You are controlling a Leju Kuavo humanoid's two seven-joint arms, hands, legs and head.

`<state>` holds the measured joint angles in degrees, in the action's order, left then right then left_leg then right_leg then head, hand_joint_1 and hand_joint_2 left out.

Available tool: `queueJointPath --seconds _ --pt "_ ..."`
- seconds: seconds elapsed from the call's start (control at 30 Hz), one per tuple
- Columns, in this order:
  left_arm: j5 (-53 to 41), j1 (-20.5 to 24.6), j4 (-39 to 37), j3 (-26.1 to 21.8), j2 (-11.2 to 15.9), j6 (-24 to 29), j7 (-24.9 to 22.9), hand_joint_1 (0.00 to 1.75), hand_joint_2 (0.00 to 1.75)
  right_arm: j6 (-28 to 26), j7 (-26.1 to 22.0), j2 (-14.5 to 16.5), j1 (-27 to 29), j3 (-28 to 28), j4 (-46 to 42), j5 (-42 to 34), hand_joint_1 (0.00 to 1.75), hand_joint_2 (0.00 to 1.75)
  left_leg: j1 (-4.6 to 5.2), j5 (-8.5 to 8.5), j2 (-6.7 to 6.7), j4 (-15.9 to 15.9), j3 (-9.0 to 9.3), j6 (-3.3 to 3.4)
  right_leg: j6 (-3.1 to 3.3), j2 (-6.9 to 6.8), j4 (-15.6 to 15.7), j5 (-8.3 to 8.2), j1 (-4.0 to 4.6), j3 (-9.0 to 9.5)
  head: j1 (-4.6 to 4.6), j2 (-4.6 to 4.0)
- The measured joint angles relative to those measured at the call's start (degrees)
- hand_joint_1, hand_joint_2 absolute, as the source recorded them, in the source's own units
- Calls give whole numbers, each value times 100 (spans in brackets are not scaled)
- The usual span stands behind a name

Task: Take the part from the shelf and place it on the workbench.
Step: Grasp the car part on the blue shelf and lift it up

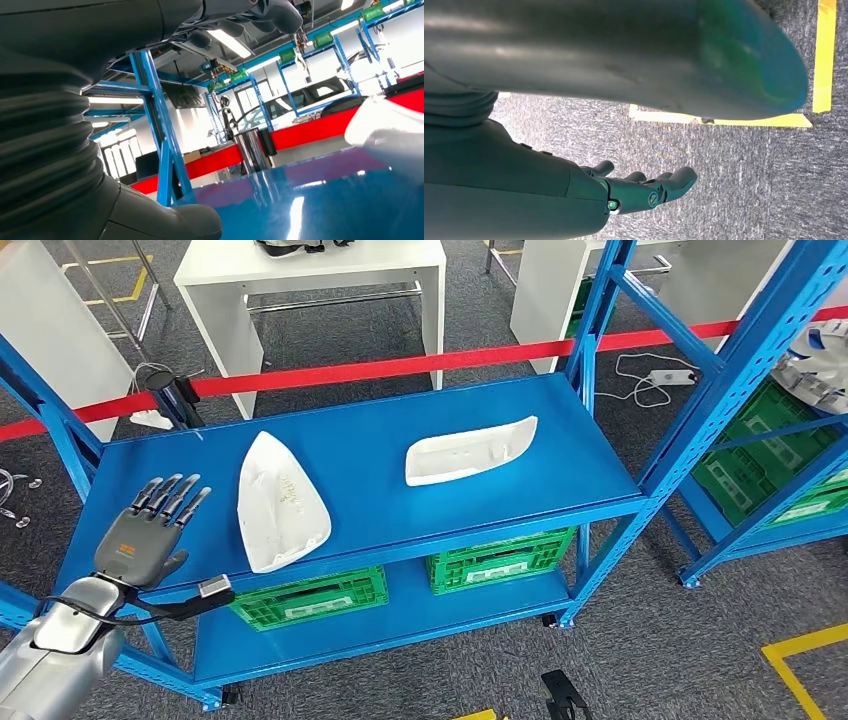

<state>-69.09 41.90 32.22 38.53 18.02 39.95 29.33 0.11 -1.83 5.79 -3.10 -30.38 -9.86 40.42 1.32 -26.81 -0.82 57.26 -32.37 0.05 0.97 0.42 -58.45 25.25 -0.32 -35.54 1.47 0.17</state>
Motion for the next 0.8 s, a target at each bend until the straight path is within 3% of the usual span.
queueJointPath --seconds 0.33,0.63,0.8 --pt "-33 -198 101 0 64 0 273 0 175 1 3 0 1 -14 0 44 0 0 0 0 1 0 1 0 0 1 0 0 0 0 -1 0" --pt "89 -858 1103 -105 87 2 929 0 175 7 24 0 -7 -14 0 94 0 0 1 -5 0 0 1 -1 0 0 1 5 -1 0 -1 0" --pt "394 -1030 1537 -96 -5 2 1057 0 175 4 32 0 -13 -22 0 98 0 0 1 -6 -1 0 1 0 0 -1 2 5 -1 2 -1 0"
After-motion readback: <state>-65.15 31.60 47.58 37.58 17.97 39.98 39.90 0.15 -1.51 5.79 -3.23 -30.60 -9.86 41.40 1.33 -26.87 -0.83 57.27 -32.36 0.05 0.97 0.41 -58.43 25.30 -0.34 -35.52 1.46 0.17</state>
